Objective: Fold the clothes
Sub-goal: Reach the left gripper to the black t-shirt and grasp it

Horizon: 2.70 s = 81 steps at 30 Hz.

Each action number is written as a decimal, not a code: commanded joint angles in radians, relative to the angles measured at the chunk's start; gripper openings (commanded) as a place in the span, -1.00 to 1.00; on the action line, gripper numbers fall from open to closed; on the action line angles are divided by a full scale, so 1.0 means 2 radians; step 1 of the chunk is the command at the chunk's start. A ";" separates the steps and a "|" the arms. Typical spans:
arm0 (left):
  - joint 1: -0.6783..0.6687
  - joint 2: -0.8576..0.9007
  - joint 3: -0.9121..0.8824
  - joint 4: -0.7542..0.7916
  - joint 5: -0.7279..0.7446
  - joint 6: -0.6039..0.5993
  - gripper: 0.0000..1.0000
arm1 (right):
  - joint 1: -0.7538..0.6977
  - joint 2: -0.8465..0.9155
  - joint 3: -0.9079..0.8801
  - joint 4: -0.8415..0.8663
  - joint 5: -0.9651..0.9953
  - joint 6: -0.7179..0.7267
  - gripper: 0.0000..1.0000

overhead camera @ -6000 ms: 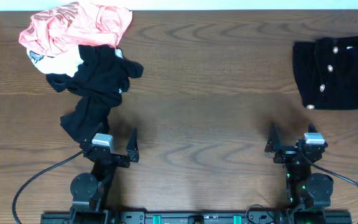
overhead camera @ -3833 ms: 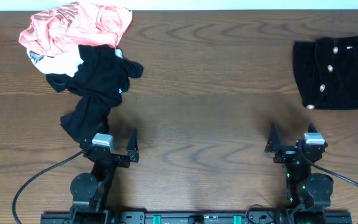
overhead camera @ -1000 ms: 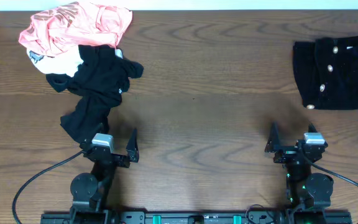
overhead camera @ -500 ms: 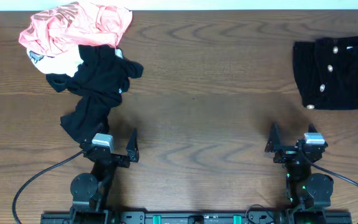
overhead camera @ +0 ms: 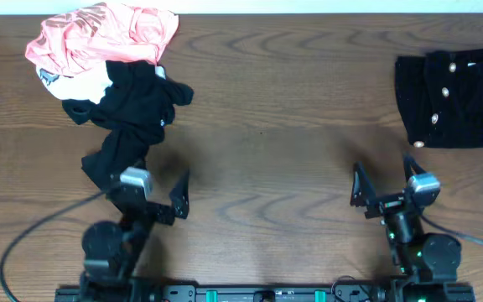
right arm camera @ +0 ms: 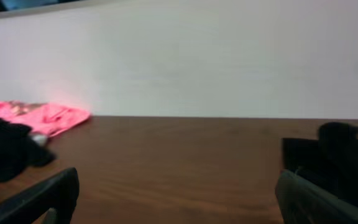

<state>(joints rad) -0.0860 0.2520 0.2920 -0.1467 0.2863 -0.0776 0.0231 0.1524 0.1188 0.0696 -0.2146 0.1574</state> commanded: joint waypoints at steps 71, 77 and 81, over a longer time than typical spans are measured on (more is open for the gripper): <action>0.088 0.798 0.436 0.027 -0.232 0.108 0.03 | 0.191 0.724 0.486 -0.193 -0.010 -0.031 0.98; 0.087 0.764 0.436 0.029 -0.232 0.100 -0.85 | 0.191 0.725 0.486 -0.184 -0.010 -0.031 0.98; 0.087 0.715 0.436 0.029 -0.232 0.073 -0.88 | 0.192 0.725 0.486 -0.175 -0.010 -0.022 0.85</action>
<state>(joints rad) 0.0826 1.7870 1.1507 -0.0971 -0.1631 0.1146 0.3946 1.6005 1.0744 -0.2890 -0.2420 0.1070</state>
